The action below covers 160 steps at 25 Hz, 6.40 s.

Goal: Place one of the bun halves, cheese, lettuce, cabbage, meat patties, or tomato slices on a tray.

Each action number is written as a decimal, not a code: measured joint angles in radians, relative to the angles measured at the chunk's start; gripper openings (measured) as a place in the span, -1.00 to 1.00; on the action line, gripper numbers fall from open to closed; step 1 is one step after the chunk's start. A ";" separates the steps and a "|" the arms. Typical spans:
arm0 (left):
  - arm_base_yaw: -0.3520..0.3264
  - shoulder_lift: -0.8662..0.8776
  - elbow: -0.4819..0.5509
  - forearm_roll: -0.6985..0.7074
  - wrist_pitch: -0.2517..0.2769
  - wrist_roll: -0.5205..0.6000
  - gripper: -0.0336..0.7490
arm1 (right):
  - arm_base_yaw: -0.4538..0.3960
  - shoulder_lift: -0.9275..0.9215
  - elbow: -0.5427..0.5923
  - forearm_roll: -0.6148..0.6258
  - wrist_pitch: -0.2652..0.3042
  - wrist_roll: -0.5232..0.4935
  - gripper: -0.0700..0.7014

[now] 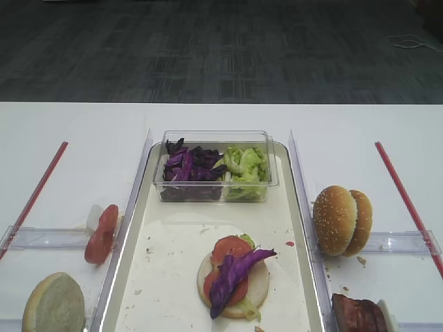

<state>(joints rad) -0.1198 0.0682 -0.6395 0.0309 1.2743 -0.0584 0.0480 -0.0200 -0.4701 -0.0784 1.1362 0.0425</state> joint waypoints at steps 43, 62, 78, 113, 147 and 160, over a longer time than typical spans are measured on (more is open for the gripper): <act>0.000 -0.088 0.153 0.036 -0.080 0.040 0.30 | 0.000 0.000 0.000 0.000 0.000 0.000 0.98; 0.000 -0.088 0.153 0.037 -0.083 0.038 0.30 | 0.000 0.000 0.000 0.000 0.000 0.002 0.98; 0.000 -0.088 0.153 0.037 -0.083 0.035 0.30 | 0.000 0.000 0.000 0.000 0.000 0.008 0.98; 0.058 -0.088 0.153 0.037 -0.083 0.015 0.30 | 0.000 0.000 0.000 0.000 0.000 0.006 0.98; 0.058 -0.088 0.153 0.037 -0.083 0.013 0.30 | 0.000 0.000 0.000 0.000 0.000 0.002 0.98; 0.058 -0.088 0.153 0.037 -0.083 0.013 0.30 | 0.000 0.000 0.000 0.000 0.000 0.002 0.98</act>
<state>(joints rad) -0.0622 -0.0198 -0.4866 0.0674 1.1913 -0.0458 0.0480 -0.0200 -0.4701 -0.0784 1.1362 0.0440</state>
